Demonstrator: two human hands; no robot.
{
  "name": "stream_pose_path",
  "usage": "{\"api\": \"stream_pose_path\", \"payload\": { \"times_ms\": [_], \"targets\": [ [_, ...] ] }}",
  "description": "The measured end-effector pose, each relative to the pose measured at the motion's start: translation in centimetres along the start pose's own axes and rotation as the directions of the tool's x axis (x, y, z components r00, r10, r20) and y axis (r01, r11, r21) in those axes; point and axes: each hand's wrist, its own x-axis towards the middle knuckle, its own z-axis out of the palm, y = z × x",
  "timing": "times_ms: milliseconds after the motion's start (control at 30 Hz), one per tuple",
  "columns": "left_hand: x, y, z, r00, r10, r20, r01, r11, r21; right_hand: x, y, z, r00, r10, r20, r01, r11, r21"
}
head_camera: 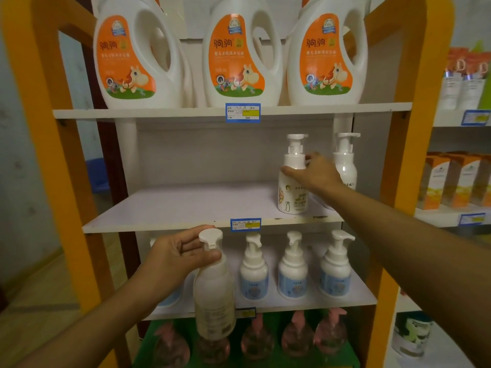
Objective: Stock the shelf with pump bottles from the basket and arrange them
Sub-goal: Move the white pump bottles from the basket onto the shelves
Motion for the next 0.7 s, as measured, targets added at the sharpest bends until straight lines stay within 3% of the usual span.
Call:
{"api": "stream_pose_path", "payload": {
  "times_ms": [433, 600, 700],
  "targets": [
    [-0.2, 0.5, 0.3, 0.999, -0.034, 0.002, 0.034, 0.999, -0.02, -0.1, 0.5, 0.1, 1.0, -0.027, -0.004, 0.027, 0.999, 0.021],
    [-0.2, 1.4, 0.1, 0.999, -0.016, -0.039, 0.015, 0.999, -0.035, -3.4, -0.3, 0.0, 0.977, -0.118, -0.176, 0.126, 0.991, 0.037],
    [0.0, 2.3, 0.2, 0.998, -0.013, -0.065, 0.01, 0.998, -0.057, -6.9, -2.1, 0.0, 0.967, -0.254, 0.005, 0.251, 0.958, 0.137]
  ]
}}
